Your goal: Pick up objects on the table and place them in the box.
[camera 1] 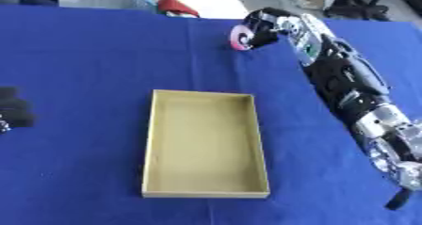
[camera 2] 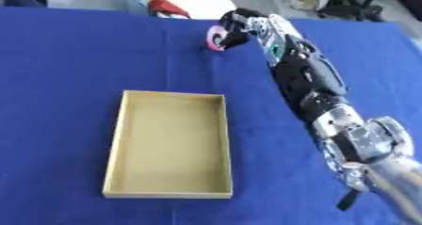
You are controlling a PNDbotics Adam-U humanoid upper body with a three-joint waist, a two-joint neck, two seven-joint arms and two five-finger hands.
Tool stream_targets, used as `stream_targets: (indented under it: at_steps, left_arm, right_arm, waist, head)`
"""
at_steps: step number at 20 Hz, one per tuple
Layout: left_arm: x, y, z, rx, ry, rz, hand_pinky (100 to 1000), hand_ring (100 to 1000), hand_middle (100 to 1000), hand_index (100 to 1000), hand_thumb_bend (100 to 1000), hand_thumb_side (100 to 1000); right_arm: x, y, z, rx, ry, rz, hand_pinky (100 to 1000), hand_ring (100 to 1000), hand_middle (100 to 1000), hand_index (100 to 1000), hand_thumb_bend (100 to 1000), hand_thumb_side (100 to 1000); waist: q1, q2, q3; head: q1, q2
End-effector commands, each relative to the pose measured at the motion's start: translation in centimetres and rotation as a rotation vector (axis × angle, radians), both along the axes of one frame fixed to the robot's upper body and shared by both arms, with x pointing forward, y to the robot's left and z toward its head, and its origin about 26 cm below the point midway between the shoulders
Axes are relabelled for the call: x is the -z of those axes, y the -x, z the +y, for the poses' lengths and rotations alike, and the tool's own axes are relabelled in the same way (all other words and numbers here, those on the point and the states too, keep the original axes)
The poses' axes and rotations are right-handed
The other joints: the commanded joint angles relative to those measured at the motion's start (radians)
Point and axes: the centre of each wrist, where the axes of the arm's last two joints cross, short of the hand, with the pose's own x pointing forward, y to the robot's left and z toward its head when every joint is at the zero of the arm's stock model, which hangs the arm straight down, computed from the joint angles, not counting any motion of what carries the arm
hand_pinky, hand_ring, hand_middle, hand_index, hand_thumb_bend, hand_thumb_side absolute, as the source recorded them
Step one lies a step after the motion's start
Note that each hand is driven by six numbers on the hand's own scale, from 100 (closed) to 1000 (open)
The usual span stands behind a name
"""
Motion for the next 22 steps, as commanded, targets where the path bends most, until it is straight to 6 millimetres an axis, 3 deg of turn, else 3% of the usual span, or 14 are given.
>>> stream_targets:
  at_steps: [1, 4, 8, 11, 12, 13, 14, 17, 19, 20, 21, 22]
  left_arm:
    - [-1.0, 0.1, -0.2, 0.011, -0.003, -0.035, 736, 664, 647, 831, 100, 844]
    - [-1.0, 0.1, -0.2, 0.010, -0.005, -0.036, 736, 664, 647, 831, 100, 845]
    - [-1.0, 0.1, -0.3, 0.010, -0.006, -0.037, 737, 665, 647, 831, 100, 847]
    - [-0.9, 0.0, -0.3, 0.009, -0.007, -0.034, 738, 665, 647, 831, 100, 848]
    - [-0.9, 0.0, -0.3, 0.009, -0.007, -0.034, 738, 665, 647, 831, 100, 848]
    - [-0.9, 0.0, -0.3, 0.009, -0.007, -0.033, 738, 665, 648, 831, 100, 848]
    - [-0.9, 0.0, -0.3, 0.009, -0.006, -0.032, 738, 665, 648, 831, 100, 849]
    - [-0.8, 0.0, -0.2, 0.006, -0.005, -0.029, 738, 665, 648, 830, 100, 847]
    - [-0.8, 0.0, -0.1, 0.003, -0.004, -0.027, 739, 665, 648, 830, 100, 846]
    - [-0.8, 0.0, -0.1, 0.002, -0.003, -0.026, 739, 666, 648, 830, 100, 845]
    - [-0.7, 0.0, -0.1, 0.001, -0.002, -0.025, 739, 666, 648, 830, 100, 845]
    - [-0.7, 0.0, 0.0, 0.000, -0.002, -0.024, 739, 666, 648, 830, 100, 845]
  right_arm:
    - [-0.9, 0.0, -0.2, 0.007, 0.022, -0.019, 730, 793, 774, 905, 100, 505]
    - [-0.4, 0.0, 0.0, 0.009, 0.029, -0.019, 726, 787, 768, 878, 100, 451]
    - [-0.2, 0.0, 0.1, 0.020, 0.049, -0.063, 714, 764, 741, 756, 100, 239]
    - [-0.6, 0.1, 0.2, 0.028, 0.075, -0.143, 699, 740, 694, 555, 100, 224]
    - [-0.6, 0.1, 0.2, 0.029, 0.081, -0.166, 699, 740, 694, 555, 100, 224]
    - [-0.9, 0.1, 0.3, 0.029, 0.084, -0.201, 681, 712, 637, 409, 100, 207]
    - [-1.1, 0.2, 0.3, 0.028, 0.087, -0.238, 668, 689, 601, 341, 100, 198]
    - [-1.8, 0.3, 0.4, 0.015, 0.086, -0.347, 642, 633, 522, 252, 100, 181]
    - [-2.7, 0.5, 0.6, -0.013, 0.081, -0.416, 634, 617, 499, 239, 100, 173]
    - [-3.2, 0.6, 0.7, -0.034, 0.079, -0.446, 634, 614, 494, 234, 100, 241]
    - [-3.8, 0.7, 1.0, -0.062, 0.081, -0.475, 634, 613, 493, 232, 100, 163]
    - [-4.3, 0.9, 1.1, -0.086, 0.084, -0.494, 635, 613, 493, 232, 100, 162]
  waist:
    - [0.005, -0.013, 0.003]
    - [0.005, -0.009, 0.003]
    - [0.004, -0.006, 0.004]
    - [0.003, -0.006, 0.002]
    - [0.003, -0.006, 0.001]
    - [0.003, -0.007, -0.001]
    - [0.003, -0.007, -0.002]
    - [0.003, -0.011, -0.007]
    - [0.004, -0.015, -0.012]
    - [0.004, -0.016, -0.015]
    - [0.004, -0.018, -0.018]
    - [0.004, -0.019, -0.020]
  head:
    - [-0.006, -0.016]
    - [-0.009, -0.018]
    - [-0.012, -0.019]
    - [-0.012, -0.019]
    - [-0.012, -0.019]
    - [-0.012, -0.019]
    - [-0.012, -0.019]
    - [-0.012, -0.017]
    - [-0.010, -0.014]
    - [-0.009, -0.012]
    - [-0.008, -0.010]
    - [-0.007, -0.009]
